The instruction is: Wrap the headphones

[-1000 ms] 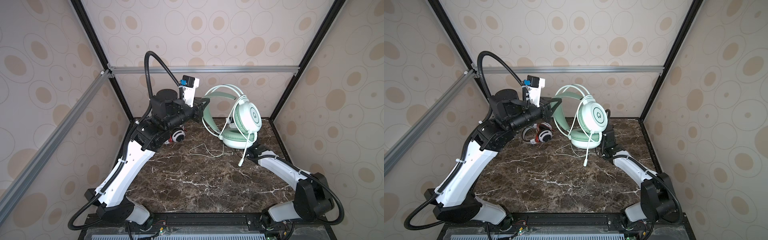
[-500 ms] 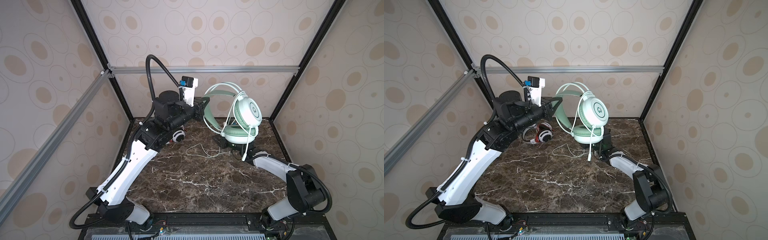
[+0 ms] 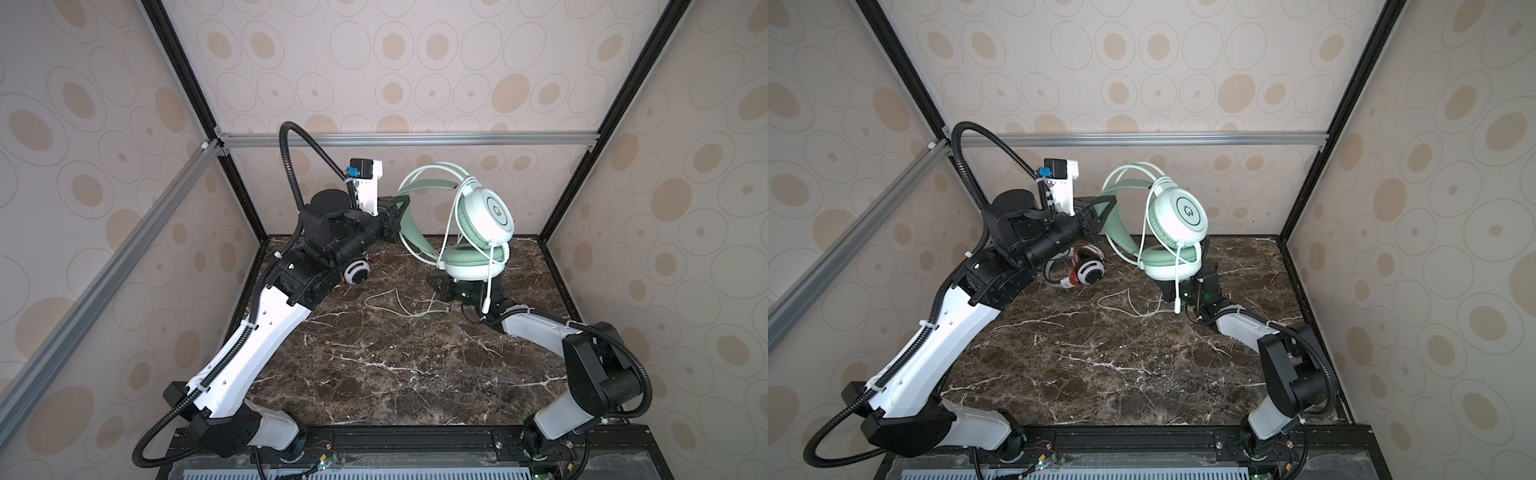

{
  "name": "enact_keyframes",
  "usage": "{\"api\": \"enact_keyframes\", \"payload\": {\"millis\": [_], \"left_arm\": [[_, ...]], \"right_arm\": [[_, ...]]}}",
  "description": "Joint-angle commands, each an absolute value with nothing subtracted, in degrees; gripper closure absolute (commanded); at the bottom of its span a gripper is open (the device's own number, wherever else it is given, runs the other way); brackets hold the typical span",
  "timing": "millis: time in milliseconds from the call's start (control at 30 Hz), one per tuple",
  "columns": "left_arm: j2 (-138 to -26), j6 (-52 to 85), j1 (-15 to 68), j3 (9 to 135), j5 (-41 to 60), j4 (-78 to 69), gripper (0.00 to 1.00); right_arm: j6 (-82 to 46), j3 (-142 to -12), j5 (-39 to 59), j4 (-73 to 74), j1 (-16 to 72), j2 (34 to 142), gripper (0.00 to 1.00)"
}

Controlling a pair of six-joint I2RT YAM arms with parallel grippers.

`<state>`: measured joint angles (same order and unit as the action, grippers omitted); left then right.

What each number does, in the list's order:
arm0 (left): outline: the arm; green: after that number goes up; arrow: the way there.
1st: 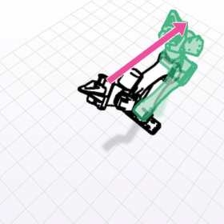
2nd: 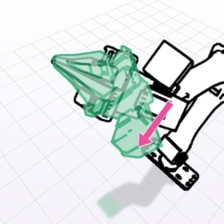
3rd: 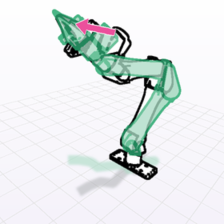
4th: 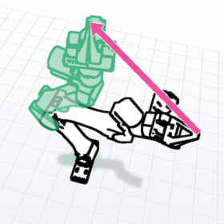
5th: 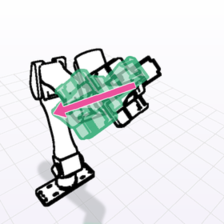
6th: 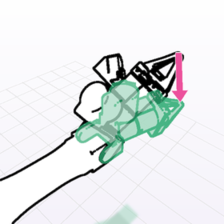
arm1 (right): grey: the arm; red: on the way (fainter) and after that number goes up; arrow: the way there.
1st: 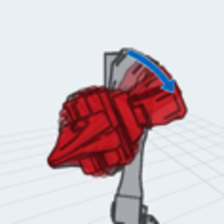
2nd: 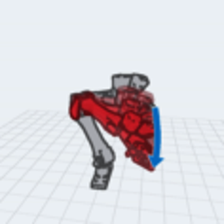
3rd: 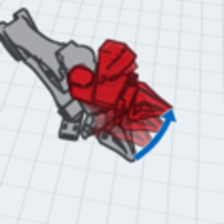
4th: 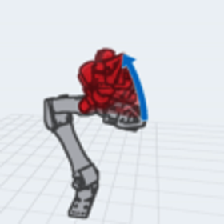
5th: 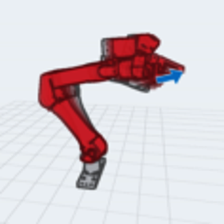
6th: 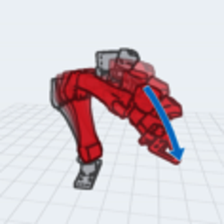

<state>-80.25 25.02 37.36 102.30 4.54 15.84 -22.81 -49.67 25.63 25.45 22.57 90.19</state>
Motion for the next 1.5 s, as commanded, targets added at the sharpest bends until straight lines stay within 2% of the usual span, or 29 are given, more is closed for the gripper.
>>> {"api": "enact_keyframes", "payload": {"millis": [0, 133, 300, 500, 1133, 1467], "left_arm": [[-77.3, 33.2, 36.6, 103.3, -3.8, 6.2, 1.00], [-77.4, 38.1, 36.3, 101.6, -10.5, 4.8, 1.00], [-80.1, 41.9, 35.2, 104.1, -16.3, 9.4, 1.00], [-83.1, 43.4, 33.4, 105.2, -18.9, 11.1, 1.00], [-90.7, 30.5, 31.3, 102.1, -29.7, 13.5, 1.00], [-89.7, 23.9, 31.6, 94.7, -33.5, 12.8, 1.00]], "right_arm": [[-20.5, -48.9, 23.5, 20.7, 24.0, 86.7, 0.98], [-14.6, -50.0, 17.2, 9.4, 27.9, 83.0, 1.00], [-11.6, -47.4, 10.2, 2.7, 32.8, 77.4, 1.00], [-8.1, -45.8, 3.0, -4.9, 39.0, 71.3, 1.00], [1.8, -53.3, -11.1, -25.4, 57.4, 62.3, 1.00], [4.1, -60.6, -14.6, -29.9, 59.4, 64.1, 1.00]]}}
